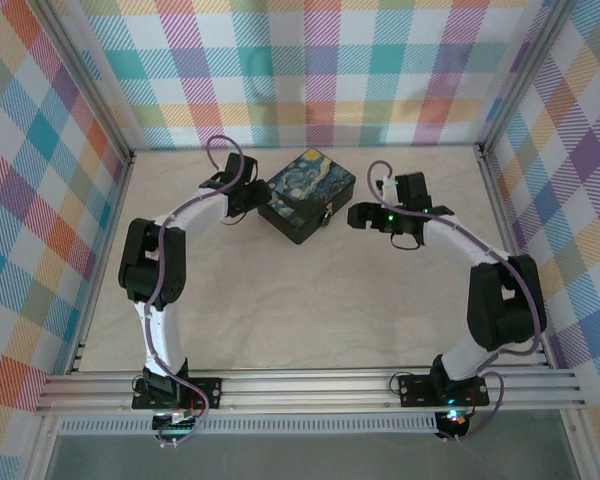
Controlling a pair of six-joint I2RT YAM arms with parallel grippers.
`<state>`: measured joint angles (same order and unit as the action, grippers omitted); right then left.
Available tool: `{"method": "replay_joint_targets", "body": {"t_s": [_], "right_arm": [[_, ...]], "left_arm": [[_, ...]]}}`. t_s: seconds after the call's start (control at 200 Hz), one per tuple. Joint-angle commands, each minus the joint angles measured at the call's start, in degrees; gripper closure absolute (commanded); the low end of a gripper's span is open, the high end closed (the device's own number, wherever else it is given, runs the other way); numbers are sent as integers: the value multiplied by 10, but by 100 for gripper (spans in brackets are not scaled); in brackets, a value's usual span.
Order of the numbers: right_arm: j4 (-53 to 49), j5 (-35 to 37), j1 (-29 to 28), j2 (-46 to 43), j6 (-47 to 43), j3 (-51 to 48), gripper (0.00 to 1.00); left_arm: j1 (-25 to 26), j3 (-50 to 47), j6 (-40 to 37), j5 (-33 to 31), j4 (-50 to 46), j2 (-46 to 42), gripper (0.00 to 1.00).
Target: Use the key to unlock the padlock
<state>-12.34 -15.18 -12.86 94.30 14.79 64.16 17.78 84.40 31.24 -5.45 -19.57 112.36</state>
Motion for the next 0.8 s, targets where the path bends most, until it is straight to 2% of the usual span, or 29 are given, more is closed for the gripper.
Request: {"method": "replay_joint_targets", "body": {"t_s": [0.0, 0.09, 0.26, 0.44, 0.59, 0.71, 0.795], "right_arm": [[1, 3, 20, 32, -15, 48, 9], [3, 6, 21, 63, -21, 85, 8], [8, -9, 21, 118, -20, 139, 8], [30, -32, 21, 131, -3, 137, 8], [30, -35, 21, 123, -5, 122, 8], [26, -40, 20, 112, -5, 109, 8], [20, -41, 21, 104, -5, 101, 9]], "left_arm": [[9, -10, -11, -4, -72, -53, 15], [41, -3, 7, -9, -83, -66, 8], [106, 11, 46, -31, -92, -44, 7], [111, 29, 72, -20, -79, 1, 7], [114, 16, 71, -23, -80, 10, 16], [109, -33, 60, -43, -87, -6, 20], [88, -82, 62, -45, -87, -25, 23]]}}
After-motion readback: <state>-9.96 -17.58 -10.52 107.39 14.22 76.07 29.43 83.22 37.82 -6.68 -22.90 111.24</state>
